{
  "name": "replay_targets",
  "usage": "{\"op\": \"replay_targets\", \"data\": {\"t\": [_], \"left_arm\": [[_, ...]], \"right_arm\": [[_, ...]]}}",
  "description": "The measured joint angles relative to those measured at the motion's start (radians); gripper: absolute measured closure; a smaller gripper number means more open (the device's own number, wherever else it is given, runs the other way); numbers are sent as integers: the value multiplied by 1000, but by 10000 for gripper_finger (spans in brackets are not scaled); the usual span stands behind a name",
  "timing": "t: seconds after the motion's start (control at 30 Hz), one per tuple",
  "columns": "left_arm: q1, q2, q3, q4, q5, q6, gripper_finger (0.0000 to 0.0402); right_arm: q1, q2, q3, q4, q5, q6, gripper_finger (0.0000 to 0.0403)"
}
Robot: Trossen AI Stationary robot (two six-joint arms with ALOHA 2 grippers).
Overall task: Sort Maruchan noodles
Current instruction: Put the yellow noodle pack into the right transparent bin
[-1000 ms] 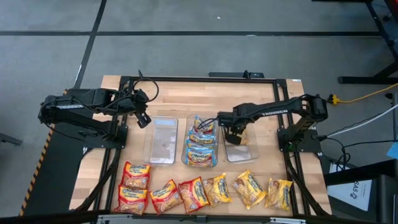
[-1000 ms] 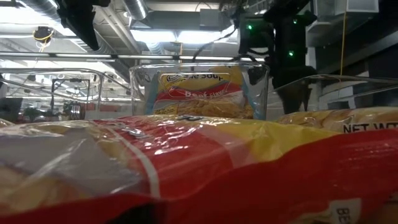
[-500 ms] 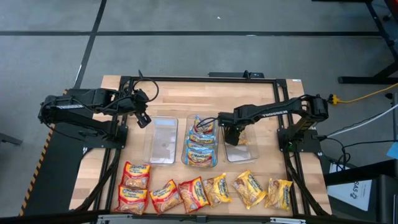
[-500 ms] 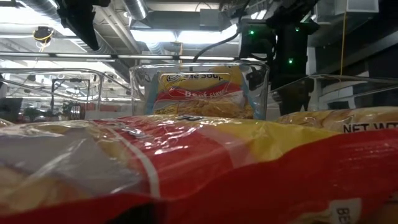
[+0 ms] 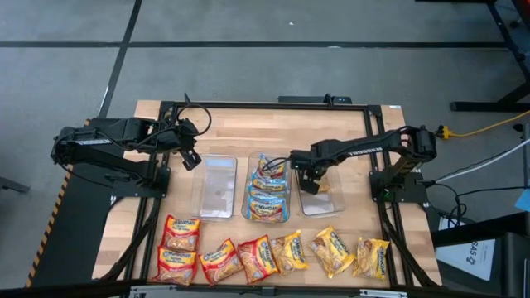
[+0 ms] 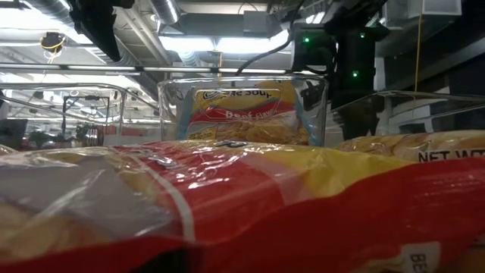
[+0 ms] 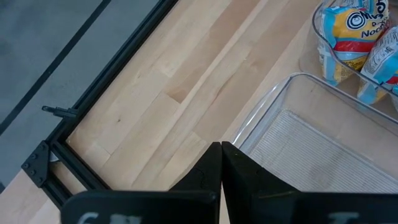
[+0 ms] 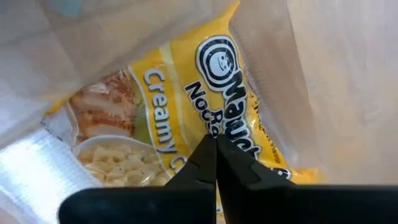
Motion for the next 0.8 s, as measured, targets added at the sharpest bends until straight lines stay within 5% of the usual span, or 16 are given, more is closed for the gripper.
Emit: {"op": "replay_targets", "data": {"t": [0.5, 0.8], "left_arm": [[0, 0, 0, 0, -1, 0, 401], [0, 0, 0, -1, -2, 0, 401]], "right_arm": [[1, -21, 184, -237, 13, 4, 402], [1, -22, 312, -347, 170, 27, 403]]}}
